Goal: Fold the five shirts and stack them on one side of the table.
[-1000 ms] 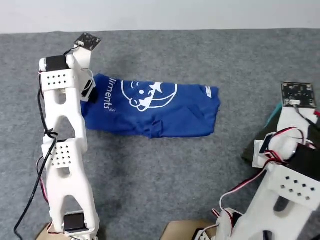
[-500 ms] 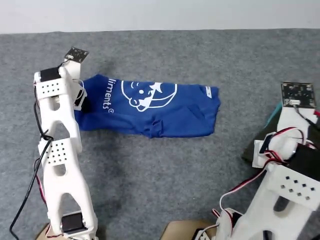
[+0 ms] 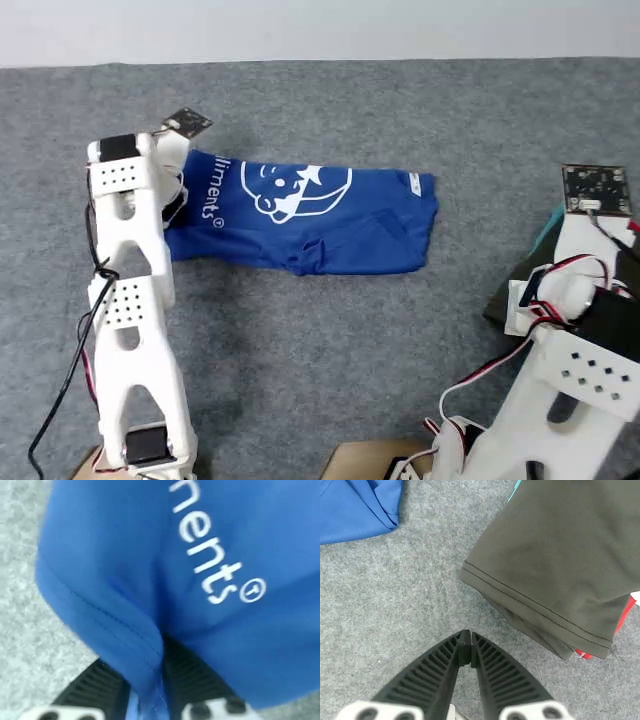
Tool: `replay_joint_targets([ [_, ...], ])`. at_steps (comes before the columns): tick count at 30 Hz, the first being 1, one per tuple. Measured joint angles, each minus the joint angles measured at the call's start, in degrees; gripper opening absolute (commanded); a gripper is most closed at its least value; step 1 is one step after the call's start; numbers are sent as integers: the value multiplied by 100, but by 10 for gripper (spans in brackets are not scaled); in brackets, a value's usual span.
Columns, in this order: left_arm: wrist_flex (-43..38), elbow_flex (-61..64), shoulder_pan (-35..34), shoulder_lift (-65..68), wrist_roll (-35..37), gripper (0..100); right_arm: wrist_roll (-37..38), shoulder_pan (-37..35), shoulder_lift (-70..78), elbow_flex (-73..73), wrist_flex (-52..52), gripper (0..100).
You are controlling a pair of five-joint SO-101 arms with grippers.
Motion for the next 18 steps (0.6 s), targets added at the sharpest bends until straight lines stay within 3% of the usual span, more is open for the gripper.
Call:
replay_joint_targets([
  [8, 18, 273, 404, -1029, 431, 4, 0, 0, 0, 0, 0, 10],
  [18, 26, 1600, 2444, -2576, 1266, 5, 0, 0, 0, 0, 9, 10],
])
